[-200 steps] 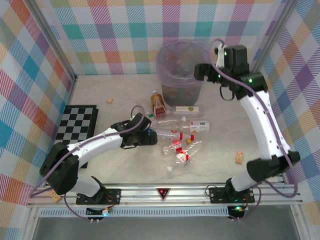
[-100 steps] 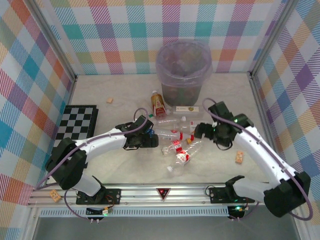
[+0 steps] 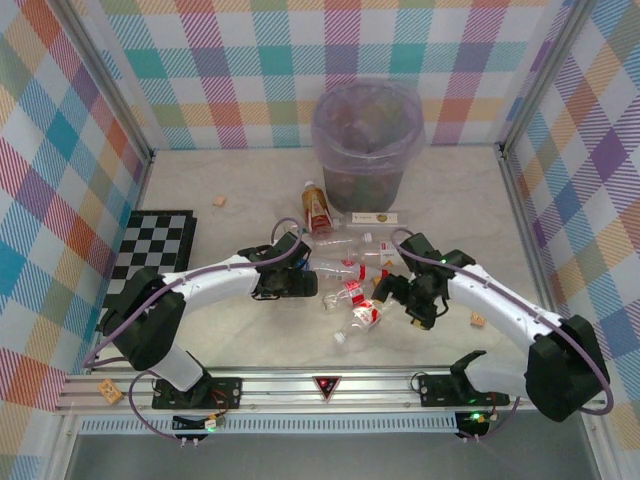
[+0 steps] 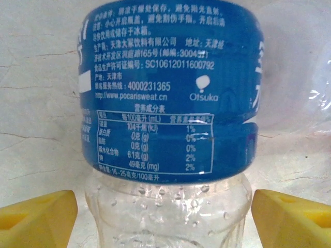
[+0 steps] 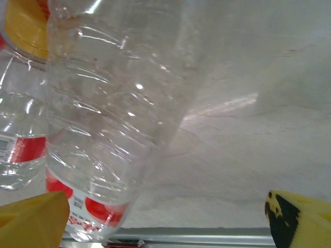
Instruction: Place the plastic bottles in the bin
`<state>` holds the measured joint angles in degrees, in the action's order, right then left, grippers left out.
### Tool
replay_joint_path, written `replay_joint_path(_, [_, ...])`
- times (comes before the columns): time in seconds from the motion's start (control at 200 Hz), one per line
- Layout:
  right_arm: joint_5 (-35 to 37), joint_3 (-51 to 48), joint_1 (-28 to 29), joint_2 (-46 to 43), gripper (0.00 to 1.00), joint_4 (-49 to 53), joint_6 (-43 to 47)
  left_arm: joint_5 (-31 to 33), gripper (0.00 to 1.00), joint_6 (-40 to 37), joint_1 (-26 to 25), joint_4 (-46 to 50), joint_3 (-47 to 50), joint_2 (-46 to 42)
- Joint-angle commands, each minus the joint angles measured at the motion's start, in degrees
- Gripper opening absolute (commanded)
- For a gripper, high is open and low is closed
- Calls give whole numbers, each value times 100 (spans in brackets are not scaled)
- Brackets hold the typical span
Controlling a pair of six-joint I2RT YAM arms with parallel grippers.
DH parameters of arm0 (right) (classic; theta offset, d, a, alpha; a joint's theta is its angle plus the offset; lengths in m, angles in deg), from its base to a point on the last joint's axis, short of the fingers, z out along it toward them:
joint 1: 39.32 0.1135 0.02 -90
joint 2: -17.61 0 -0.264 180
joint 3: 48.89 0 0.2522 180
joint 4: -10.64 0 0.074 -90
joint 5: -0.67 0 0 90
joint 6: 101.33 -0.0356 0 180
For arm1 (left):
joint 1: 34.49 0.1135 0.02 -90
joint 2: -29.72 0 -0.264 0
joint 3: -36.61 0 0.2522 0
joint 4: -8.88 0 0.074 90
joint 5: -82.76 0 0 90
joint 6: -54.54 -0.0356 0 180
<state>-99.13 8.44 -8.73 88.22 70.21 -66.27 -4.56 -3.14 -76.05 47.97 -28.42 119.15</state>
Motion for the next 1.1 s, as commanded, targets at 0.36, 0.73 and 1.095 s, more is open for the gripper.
replay_joint_path(0.36, [30,-372,36,893,86,-1533,-218,187,86,6,-88,0,-89,28])
replay_joint_path(0.73, [351,-317,2,676,66,-1325,-176,278,86,-2,-85,13,-25,-83])
replay_joint_path(1.095, [940,430,-450,-400,52,123,531,251,85,2,-83,-35,-39,-3])
